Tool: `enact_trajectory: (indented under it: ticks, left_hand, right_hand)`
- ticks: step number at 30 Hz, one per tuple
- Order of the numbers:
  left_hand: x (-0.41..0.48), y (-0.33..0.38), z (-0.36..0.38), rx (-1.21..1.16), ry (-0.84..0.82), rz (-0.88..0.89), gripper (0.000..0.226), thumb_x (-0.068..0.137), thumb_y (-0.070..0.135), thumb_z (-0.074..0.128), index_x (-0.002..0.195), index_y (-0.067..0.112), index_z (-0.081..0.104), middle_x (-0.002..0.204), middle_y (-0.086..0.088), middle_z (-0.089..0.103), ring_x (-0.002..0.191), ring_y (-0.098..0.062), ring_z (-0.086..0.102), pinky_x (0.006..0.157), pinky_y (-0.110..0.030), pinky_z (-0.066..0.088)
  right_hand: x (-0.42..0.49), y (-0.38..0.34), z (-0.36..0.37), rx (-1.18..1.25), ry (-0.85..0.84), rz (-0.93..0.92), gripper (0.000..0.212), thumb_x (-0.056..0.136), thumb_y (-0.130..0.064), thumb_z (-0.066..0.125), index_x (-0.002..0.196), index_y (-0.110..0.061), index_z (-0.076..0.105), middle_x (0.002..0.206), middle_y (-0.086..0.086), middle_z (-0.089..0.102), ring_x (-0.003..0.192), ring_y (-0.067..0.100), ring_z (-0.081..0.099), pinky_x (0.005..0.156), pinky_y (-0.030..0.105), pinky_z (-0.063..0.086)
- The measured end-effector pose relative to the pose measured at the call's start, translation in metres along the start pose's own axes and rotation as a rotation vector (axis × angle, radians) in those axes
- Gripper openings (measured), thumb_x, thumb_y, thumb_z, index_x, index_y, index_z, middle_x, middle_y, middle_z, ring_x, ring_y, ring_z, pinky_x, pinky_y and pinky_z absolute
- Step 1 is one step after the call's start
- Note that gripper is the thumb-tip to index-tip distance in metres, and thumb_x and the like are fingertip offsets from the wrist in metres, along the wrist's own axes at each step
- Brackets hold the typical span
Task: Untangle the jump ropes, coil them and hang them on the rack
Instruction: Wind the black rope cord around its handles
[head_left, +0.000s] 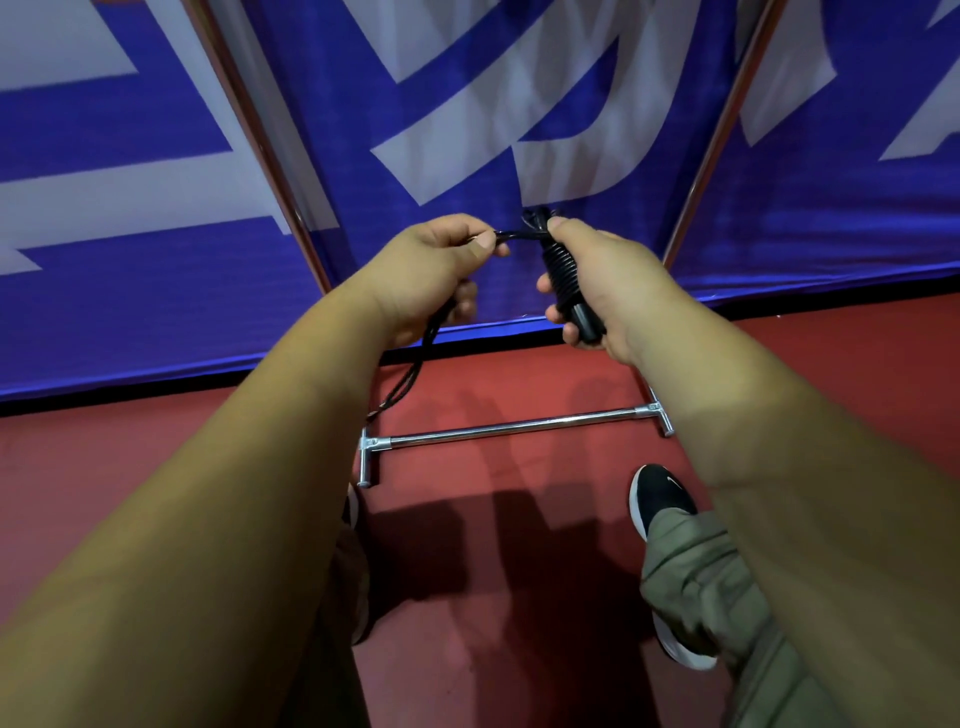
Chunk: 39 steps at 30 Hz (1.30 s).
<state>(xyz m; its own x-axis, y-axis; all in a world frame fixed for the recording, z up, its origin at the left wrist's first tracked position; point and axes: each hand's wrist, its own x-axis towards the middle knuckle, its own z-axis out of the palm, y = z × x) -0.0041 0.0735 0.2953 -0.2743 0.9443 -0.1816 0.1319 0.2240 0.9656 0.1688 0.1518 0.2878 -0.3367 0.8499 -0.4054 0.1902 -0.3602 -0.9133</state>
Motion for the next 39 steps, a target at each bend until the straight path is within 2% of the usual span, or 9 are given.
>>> enact_trajectory:
  ticks: [6,9,13,18,21,25,30,35,39]
  left_hand:
    - [-0.001,-0.003,-0.005,0.456,0.049,0.175,0.023,0.110,0.033,0.054,0.109,0.022,0.074,0.082,0.002,0.062,0.054,0.002,0.045,0.058,-0.014,0.040]
    - [-0.002,-0.004,-0.010,0.614,-0.005,0.147,0.026,0.110,0.037,0.052,0.107,0.029,0.077,0.079,0.005,0.060,0.057,-0.002,0.049,0.064,-0.020,0.043]
    - [-0.004,-0.007,-0.012,0.695,-0.075,0.084,0.024,0.110,0.038,0.054,0.108,0.033,0.077,0.083,0.014,0.062,0.069,0.008,0.058,0.071,-0.022,0.044]
    - [0.000,-0.010,-0.016,0.747,-0.083,0.040,0.026,0.104,0.038,0.064,0.078,0.041,0.067,0.081,0.003,0.066,0.071,-0.008,0.058,0.075,-0.031,0.049]
    - [-0.001,-0.008,-0.016,0.797,-0.073,0.033,0.029,0.100,0.031,0.070,0.071,0.035,0.066,0.070,0.005,0.062,0.060,-0.002,0.053,0.061,-0.015,0.044]
    - [-0.004,-0.006,-0.023,0.838,-0.156,-0.003,0.024,0.094,0.013,0.070,0.073,0.025,0.068,0.062,0.011,0.062,0.061,-0.009,0.054,0.059,-0.027,0.043]
    - [-0.015,0.001,-0.028,0.697,-0.366,0.051,0.041,0.094,0.002,0.066,0.104,0.038,0.081,0.092,0.015,0.078,0.084,0.004,0.069,0.081,-0.012,0.050]
    - [-0.009,0.003,-0.024,0.695,-0.249,0.181,0.029,0.090,0.010,0.079,0.109,0.031,0.084,0.092,0.015,0.073,0.085,0.005,0.067,0.081,-0.008,0.047]
    - [-0.001,0.002,-0.027,0.885,-0.164,0.280,0.025,0.089,0.013,0.081,0.105,0.032,0.085,0.092,0.010,0.067,0.084,-0.004,0.065,0.086,-0.029,0.054]
  right_hand:
    - [-0.002,-0.007,-0.002,0.080,-0.030,0.024,0.048,0.095,-0.057,0.068,0.112,-0.012,0.073,0.083,0.004,0.079,0.059,0.021,0.066,0.050,0.029,0.047]
    - [-0.004,-0.008,-0.003,0.077,-0.082,0.017,0.049,0.095,-0.056,0.066,0.112,-0.011,0.074,0.085,0.005,0.079,0.061,0.023,0.066,0.051,0.030,0.047]
    - [-0.010,-0.007,-0.001,0.038,-0.162,0.002,0.050,0.093,-0.062,0.069,0.105,-0.013,0.075,0.086,0.005,0.077,0.064,0.022,0.065,0.051,0.030,0.046]
    - [-0.014,-0.005,0.004,-0.066,-0.347,-0.008,0.050,0.098,-0.060,0.066,0.108,-0.012,0.073,0.089,0.005,0.074,0.061,0.023,0.063,0.050,0.031,0.046]
    - [-0.020,-0.003,0.005,-0.109,-0.487,0.022,0.049,0.102,-0.056,0.062,0.112,-0.009,0.070,0.088,0.008,0.072,0.059,0.024,0.060,0.049,0.029,0.043]
    - [-0.027,0.001,0.004,-0.195,-0.668,0.092,0.052,0.103,-0.055,0.058,0.115,-0.006,0.069,0.089,0.010,0.070,0.058,0.023,0.058,0.045,0.027,0.042]
    - [-0.034,0.005,0.004,-0.314,-0.912,0.257,0.063,0.092,-0.057,0.061,0.134,-0.010,0.065,0.091,0.009,0.071,0.057,0.022,0.057,0.044,0.026,0.045]
    - [-0.027,0.012,0.008,-0.457,-0.808,0.312,0.051,0.087,-0.058,0.071,0.113,-0.014,0.065,0.093,0.009,0.073,0.062,0.022,0.062,0.047,0.026,0.045]
    - [-0.014,0.015,0.008,-0.600,-0.622,0.212,0.041,0.098,-0.060,0.068,0.117,-0.024,0.067,0.093,0.006,0.074,0.063,0.020,0.065,0.051,0.026,0.047]
